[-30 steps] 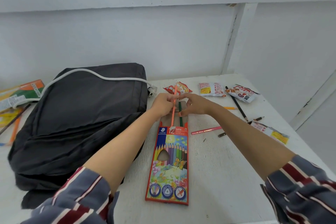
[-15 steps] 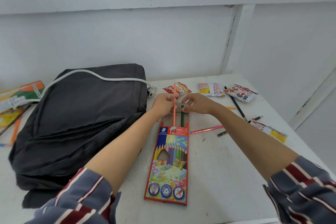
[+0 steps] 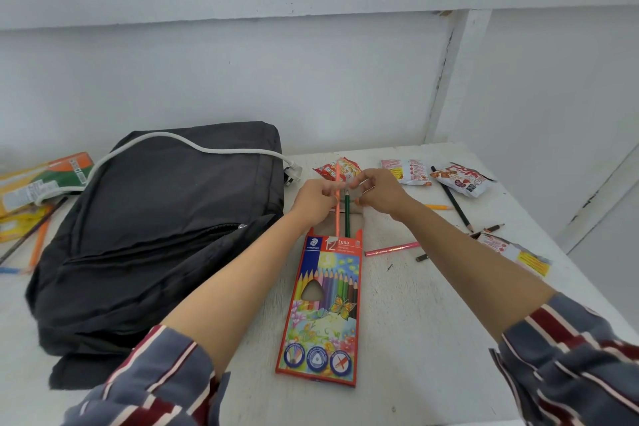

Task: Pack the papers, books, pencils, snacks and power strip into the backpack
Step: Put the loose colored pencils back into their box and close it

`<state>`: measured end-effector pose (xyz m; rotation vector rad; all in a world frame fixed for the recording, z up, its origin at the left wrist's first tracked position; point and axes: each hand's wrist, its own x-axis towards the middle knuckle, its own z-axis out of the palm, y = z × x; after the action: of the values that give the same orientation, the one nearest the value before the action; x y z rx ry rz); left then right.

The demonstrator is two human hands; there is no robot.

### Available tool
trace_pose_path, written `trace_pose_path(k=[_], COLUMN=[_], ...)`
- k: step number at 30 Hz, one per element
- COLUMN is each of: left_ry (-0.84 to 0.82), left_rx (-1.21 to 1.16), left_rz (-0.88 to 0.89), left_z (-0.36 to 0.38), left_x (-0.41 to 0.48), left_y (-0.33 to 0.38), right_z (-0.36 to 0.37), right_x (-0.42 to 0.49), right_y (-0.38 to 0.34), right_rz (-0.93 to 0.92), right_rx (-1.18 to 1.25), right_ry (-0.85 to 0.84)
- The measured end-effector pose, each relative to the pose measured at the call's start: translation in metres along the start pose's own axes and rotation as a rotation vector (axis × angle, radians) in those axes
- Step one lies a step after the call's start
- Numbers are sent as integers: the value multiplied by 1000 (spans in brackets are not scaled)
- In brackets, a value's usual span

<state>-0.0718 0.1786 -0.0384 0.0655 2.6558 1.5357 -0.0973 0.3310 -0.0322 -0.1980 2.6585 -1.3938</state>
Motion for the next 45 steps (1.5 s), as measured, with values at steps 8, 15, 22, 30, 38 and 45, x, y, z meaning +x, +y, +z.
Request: trace_pose_path(k=[8,15,22,30,38,45], left_ry=[-53,-181,-287,-173,-318,-386], left_rx=[132,224,320,246,188,228], left_rz=[-1,-81,-154,-154,-105,-116], left_z=[1,-3,-6,-4,-9,-13], left_x=[-3,-6,-6,-10,-18,-20], left_y=[-2,4,12,12,19,24], right_z=[8,9,11,13,13,16], right_x=[7,10,10,0,-4,-8], right_y=[2,4,7,3,7,9], right_rz=[-31,-45,-112,-202,-149,-116], right_rx=[-1,-88,-253,-368,-402,-405], right_ry=[81,75,101,11,-160,-256])
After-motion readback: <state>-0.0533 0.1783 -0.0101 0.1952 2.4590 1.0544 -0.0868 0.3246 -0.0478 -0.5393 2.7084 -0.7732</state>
